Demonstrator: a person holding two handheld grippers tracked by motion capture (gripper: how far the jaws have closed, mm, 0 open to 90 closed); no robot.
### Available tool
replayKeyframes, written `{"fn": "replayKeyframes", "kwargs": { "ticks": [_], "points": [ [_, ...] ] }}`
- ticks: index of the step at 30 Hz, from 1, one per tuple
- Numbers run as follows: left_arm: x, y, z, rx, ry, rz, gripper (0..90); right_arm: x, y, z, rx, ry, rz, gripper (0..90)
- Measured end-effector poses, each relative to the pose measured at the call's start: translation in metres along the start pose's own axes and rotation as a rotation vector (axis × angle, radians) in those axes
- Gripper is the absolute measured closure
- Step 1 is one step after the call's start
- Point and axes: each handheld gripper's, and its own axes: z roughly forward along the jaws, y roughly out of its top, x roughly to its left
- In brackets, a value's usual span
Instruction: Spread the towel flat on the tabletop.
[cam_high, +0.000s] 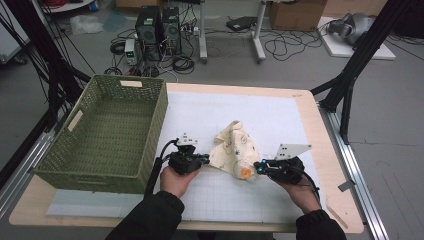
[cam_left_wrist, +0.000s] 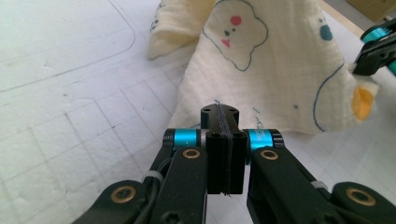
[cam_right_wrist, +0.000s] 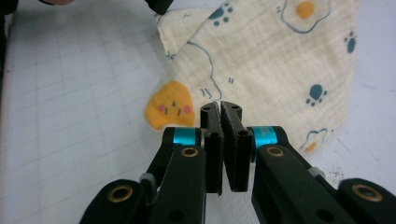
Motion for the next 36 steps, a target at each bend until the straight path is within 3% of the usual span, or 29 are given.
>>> {"fn": "replayKeyframes", "kwargs": {
  "ticks": [6, 15, 16, 17, 19, 21, 24, 27, 30, 33, 36],
  "points": [
    [-0.009, -0.008, -0.017, -0.014, -0.014, 0.011, 89.4, 0.009, -0.004, -0.016, -0.010, 0.008, -0.010, 87.7],
    [-0.022, -0.021, -0.037, 0.018, -0.044, 0.062, 89.3, 0.029, -0.015, -0.031, 0.023, 0.056, -0.027, 87.5],
    [-0.023, -0.021, -0.037, 0.019, -0.067, 0.060, 88.8, 0.029, -0.016, -0.030, 0.033, 0.062, -0.029, 86.1],
    [-0.022, -0.020, -0.037, 0.018, -0.074, 0.066, 85.9, 0.029, -0.017, -0.028, 0.035, 0.057, -0.034, 79.0],
    [-0.022, -0.019, -0.036, 0.002, -0.074, 0.069, 80.2, 0.024, -0.015, -0.029, 0.008, 0.038, -0.011, 74.1],
    [-0.018, -0.016, -0.030, -0.006, -0.083, 0.046, 73.5, 0.017, -0.013, -0.030, -0.014, 0.018, 0.010, 71.2],
    [-0.012, -0.013, -0.017, 0.003, -0.074, 0.037, 72.2, 0.005, -0.014, -0.025, -0.014, -0.012, 0.043, 65.3],
    [-0.006, -0.011, -0.002, 0.011, -0.069, 0.018, 67.7, -0.009, -0.018, -0.012, 0.036, -0.031, 0.083, 60.0],
    [-0.002, -0.012, 0.012, 0.034, -0.056, 0.008, 62.4, -0.016, -0.019, -0.001, 0.065, -0.026, 0.089, 59.1],
    [-0.002, -0.013, 0.020, 0.056, -0.050, 0.020, 67.4, -0.019, -0.020, 0.009, 0.101, -0.018, 0.081, 60.9],
    [-0.003, -0.016, 0.025, 0.096, -0.046, 0.048, 83.2, -0.018, -0.021, 0.019, 0.134, -0.003, 0.059, 71.5]
  ]
}}
